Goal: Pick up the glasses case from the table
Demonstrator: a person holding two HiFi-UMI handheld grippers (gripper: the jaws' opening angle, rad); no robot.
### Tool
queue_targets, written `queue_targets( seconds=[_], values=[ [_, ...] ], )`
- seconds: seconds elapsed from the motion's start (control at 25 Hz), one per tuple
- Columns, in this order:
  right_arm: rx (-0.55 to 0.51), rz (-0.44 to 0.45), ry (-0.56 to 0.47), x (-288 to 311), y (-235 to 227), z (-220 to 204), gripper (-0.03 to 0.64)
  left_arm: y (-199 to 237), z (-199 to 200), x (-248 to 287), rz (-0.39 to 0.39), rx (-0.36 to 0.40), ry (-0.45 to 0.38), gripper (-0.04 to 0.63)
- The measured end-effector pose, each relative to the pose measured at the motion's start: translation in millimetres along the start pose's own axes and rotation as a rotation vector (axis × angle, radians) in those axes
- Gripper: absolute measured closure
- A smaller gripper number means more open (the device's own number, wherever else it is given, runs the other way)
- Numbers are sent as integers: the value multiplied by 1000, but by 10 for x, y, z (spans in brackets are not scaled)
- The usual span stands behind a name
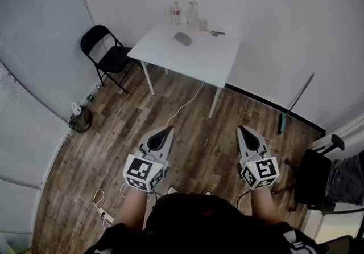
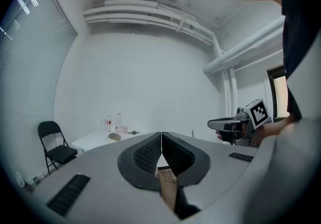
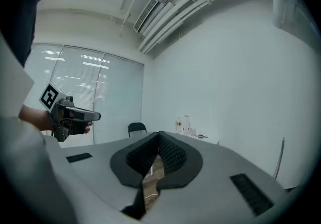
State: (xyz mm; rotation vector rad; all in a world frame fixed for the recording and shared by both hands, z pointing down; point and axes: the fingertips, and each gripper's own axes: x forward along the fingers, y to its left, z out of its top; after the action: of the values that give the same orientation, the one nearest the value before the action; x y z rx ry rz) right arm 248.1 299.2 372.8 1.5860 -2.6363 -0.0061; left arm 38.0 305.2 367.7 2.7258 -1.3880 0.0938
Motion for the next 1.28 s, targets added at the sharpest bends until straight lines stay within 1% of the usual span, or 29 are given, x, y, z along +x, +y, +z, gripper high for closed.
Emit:
queue_targets(
  seconds=[0.44, 0.64, 0.96, 1.28],
  values=[
    [-4, 7, 8, 54, 77, -12, 595, -7, -52, -16, -27, -5, 9, 572],
    [-35, 6, -7, 109, 137, 12, 595, 66, -31, -22, -26, -14, 6, 572],
    [-7, 2, 12, 282, 281, -53, 595, 328, -32, -64, -33, -26, 3, 572],
    [-6, -20, 34, 499, 716, -137, 595, 778, -150, -315, -51, -50, -1, 572]
  ],
)
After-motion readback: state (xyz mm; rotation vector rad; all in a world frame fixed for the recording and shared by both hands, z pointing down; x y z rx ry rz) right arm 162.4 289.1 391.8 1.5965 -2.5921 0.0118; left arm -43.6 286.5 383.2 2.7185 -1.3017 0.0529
